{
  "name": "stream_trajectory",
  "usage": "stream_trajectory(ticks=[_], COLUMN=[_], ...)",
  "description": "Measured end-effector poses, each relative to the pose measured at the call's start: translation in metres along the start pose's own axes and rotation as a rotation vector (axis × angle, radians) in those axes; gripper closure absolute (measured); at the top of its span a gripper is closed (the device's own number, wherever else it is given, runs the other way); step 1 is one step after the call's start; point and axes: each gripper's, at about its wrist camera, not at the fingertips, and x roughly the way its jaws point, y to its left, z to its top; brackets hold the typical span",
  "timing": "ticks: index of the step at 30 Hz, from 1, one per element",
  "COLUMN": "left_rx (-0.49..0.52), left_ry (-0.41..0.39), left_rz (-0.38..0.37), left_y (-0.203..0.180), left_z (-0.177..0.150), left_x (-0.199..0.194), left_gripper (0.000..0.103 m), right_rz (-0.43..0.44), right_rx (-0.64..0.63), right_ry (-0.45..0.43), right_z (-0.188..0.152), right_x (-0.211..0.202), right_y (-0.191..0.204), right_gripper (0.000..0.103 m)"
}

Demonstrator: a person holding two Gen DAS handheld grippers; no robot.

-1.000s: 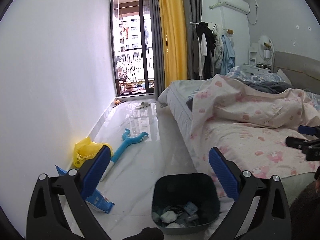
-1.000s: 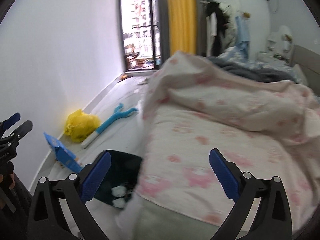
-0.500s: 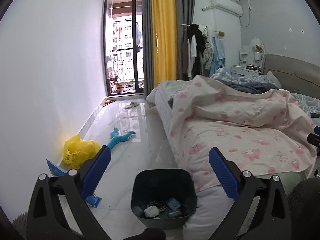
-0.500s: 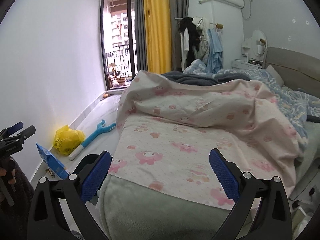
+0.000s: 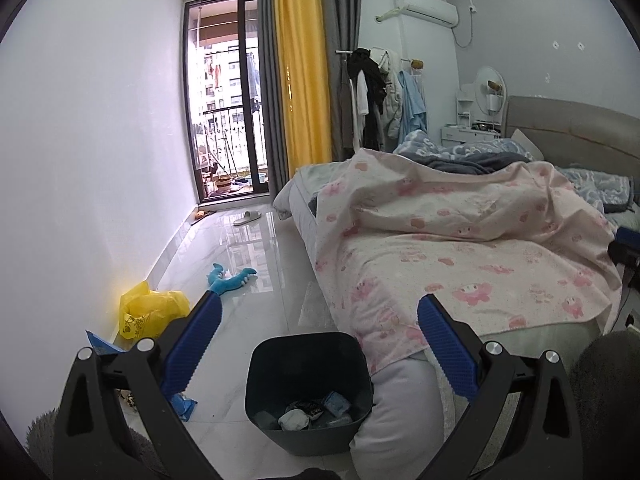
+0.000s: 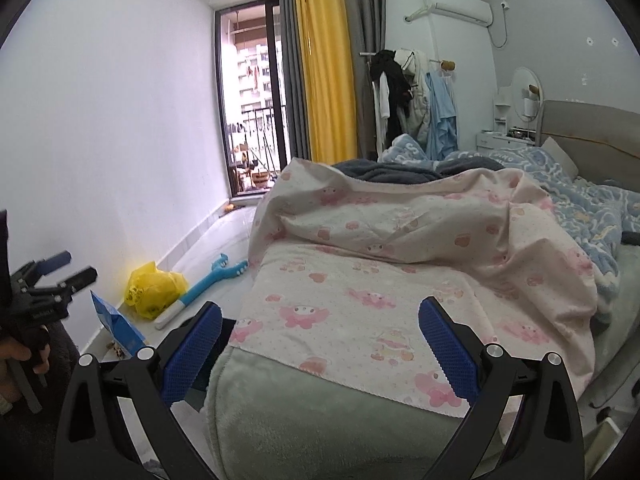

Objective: Collect trash

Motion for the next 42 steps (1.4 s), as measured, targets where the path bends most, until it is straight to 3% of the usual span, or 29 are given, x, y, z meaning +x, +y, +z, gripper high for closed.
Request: stream_trajectory(ticks=[9, 42], left_rx=[-0.022, -0.002], left_ry=[-0.017, -0.037], left_rz=[0.001, -0.015], left_y=[0.003, -0.007], left_z=[0.001, 0.002], left_x=[-0.006, -0.012], left_gripper=[0.003, 0.003], right_rz=[0.054, 0.053], right_rx=[0.004, -0.007], right_ry=[-0.019, -0.006], right_z=[0.001, 0.000], right_x=[-0.004, -0.001], right_y=[0.006, 0.015], right_gripper=[0.003, 0.003])
